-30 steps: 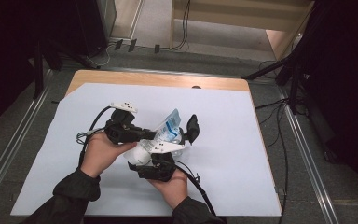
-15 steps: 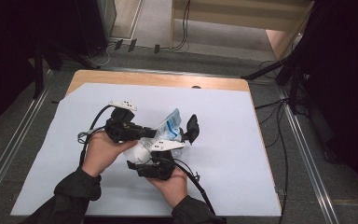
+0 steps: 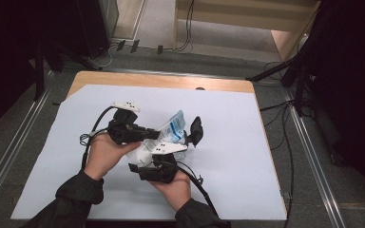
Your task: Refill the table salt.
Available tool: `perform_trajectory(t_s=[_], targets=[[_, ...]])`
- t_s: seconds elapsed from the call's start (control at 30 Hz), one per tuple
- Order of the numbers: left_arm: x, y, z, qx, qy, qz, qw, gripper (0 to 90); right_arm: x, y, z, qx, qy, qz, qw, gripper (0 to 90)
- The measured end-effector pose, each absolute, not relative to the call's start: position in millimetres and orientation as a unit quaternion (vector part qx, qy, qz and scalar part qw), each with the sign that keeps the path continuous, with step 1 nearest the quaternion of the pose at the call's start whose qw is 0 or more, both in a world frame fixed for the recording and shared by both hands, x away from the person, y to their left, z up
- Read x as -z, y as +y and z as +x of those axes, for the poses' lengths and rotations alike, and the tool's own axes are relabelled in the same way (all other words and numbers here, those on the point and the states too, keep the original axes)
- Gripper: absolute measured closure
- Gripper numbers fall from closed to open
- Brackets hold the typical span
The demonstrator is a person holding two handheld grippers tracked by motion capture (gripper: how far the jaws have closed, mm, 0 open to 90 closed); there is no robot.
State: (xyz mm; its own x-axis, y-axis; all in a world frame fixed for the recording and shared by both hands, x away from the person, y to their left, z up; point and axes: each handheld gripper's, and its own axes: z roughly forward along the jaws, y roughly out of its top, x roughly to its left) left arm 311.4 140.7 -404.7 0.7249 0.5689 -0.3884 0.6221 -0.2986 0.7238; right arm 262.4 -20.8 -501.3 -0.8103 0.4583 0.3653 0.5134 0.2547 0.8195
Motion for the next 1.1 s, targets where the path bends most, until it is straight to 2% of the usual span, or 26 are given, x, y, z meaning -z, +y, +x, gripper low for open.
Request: perform_trajectory(t_s=[0.67, 1.1], targets=[[404.4, 145.2, 310.5, 0.036, 0.369, 0.808, 0.459, 85.7, 502.8, -26.8, 267.3, 0.538, -0.775, -0.328, 0.045, 53.2], [404.7, 143.9, 307.7, 0.025, 0.373, 0.805, 0.461, 89.7, 501.7, -24.2, 265.0, 0.538, -0.778, -0.321, 0.047, 50.4]])
